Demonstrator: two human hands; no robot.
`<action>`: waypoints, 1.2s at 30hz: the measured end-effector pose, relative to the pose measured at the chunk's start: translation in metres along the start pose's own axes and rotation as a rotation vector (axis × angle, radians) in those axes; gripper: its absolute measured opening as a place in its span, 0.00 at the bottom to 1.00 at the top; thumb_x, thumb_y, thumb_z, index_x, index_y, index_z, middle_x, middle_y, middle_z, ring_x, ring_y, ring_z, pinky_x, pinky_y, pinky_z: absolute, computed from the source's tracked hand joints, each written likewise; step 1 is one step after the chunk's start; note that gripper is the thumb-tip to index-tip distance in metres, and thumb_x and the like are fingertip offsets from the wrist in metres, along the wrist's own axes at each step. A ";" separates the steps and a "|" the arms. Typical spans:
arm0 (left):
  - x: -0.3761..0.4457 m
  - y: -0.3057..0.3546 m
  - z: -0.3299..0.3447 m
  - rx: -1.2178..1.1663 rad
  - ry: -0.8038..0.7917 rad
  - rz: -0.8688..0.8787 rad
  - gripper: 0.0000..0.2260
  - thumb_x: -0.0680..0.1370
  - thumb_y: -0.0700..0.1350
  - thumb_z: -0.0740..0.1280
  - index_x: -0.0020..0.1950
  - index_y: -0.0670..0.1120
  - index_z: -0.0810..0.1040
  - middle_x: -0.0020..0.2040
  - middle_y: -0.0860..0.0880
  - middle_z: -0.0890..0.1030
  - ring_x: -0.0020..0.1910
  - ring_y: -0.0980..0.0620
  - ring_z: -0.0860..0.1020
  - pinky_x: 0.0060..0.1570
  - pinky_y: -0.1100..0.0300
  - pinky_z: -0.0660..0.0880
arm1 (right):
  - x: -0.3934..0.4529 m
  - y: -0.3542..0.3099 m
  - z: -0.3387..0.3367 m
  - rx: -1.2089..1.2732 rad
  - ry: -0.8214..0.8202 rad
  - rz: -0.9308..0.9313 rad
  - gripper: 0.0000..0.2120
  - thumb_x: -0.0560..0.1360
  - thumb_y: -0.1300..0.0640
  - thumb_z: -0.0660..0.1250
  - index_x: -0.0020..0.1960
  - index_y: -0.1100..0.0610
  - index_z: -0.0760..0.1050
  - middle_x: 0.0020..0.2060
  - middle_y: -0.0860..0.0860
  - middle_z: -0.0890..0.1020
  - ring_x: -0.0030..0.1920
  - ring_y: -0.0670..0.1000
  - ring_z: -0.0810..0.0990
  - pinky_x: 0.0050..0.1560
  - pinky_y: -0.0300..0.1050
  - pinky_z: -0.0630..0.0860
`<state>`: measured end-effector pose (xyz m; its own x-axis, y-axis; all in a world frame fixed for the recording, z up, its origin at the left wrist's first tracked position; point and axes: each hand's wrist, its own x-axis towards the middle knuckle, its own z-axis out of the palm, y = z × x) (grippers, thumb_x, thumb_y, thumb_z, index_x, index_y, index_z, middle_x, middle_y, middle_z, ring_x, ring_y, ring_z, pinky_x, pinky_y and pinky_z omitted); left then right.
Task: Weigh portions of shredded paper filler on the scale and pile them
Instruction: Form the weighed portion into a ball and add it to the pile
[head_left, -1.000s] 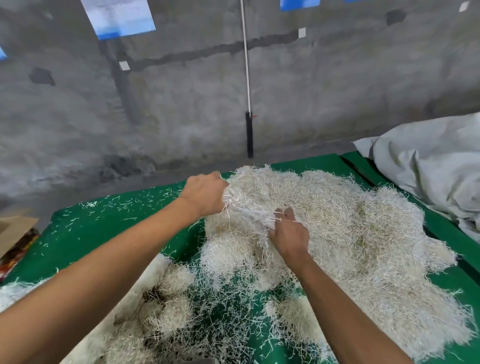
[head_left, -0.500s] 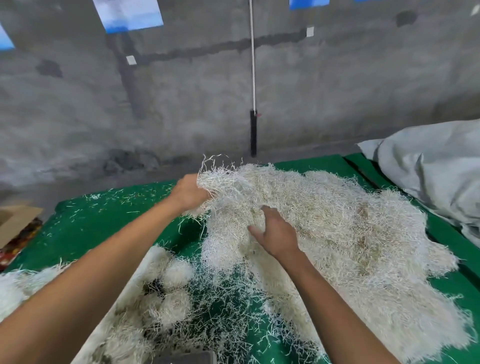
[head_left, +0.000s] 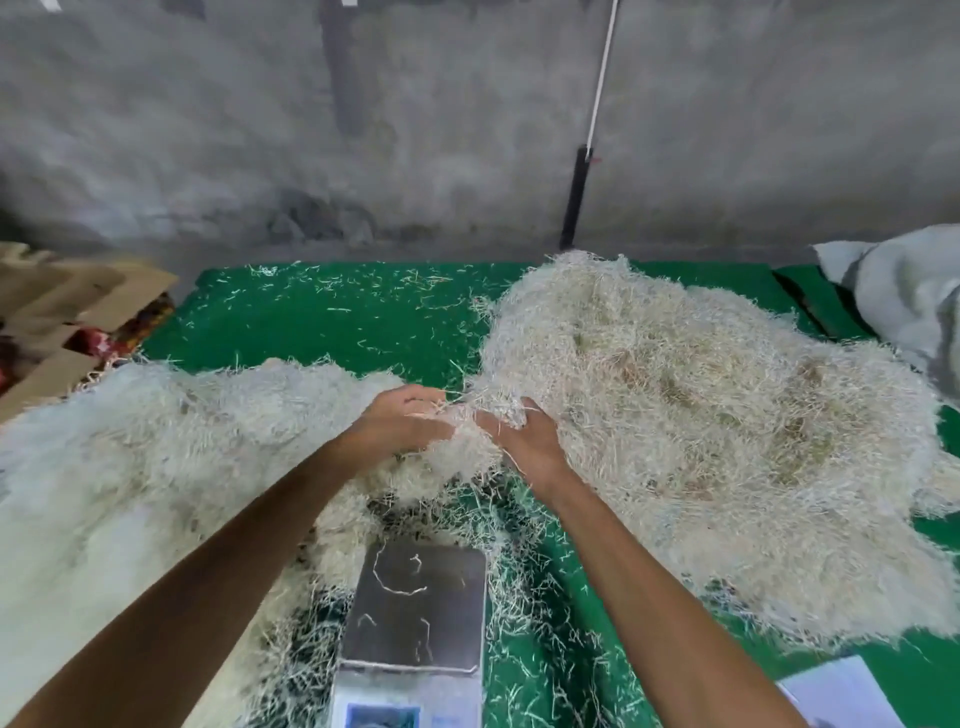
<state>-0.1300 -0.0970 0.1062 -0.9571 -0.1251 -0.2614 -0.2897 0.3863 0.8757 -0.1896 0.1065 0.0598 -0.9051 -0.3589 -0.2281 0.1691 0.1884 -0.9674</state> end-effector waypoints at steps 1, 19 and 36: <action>-0.011 -0.020 -0.001 -0.001 0.060 -0.014 0.21 0.72 0.49 0.77 0.63 0.48 0.79 0.63 0.46 0.80 0.57 0.51 0.80 0.53 0.54 0.79 | -0.007 0.009 0.011 -0.054 0.034 0.028 0.51 0.72 0.34 0.74 0.83 0.54 0.53 0.71 0.57 0.74 0.66 0.55 0.78 0.69 0.58 0.76; -0.105 -0.199 0.035 -0.165 0.144 0.047 0.22 0.74 0.41 0.75 0.67 0.50 0.77 0.63 0.56 0.80 0.62 0.62 0.77 0.64 0.64 0.70 | -0.131 0.140 0.070 -0.844 0.136 -0.092 0.37 0.78 0.23 0.49 0.50 0.50 0.84 0.50 0.51 0.85 0.46 0.43 0.81 0.58 0.49 0.77; -0.151 -0.208 0.047 0.212 0.138 0.059 0.38 0.70 0.52 0.79 0.75 0.61 0.65 0.74 0.49 0.70 0.68 0.51 0.70 0.65 0.50 0.70 | -0.113 0.125 0.068 -0.565 0.051 -0.010 0.34 0.83 0.34 0.57 0.82 0.53 0.59 0.80 0.55 0.65 0.73 0.57 0.72 0.73 0.61 0.69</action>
<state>0.0748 -0.1150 -0.0554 -0.9664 -0.2145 -0.1419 -0.2426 0.5775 0.7795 -0.0395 0.1083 -0.0433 -0.9257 -0.3209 -0.2001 -0.0617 0.6502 -0.7572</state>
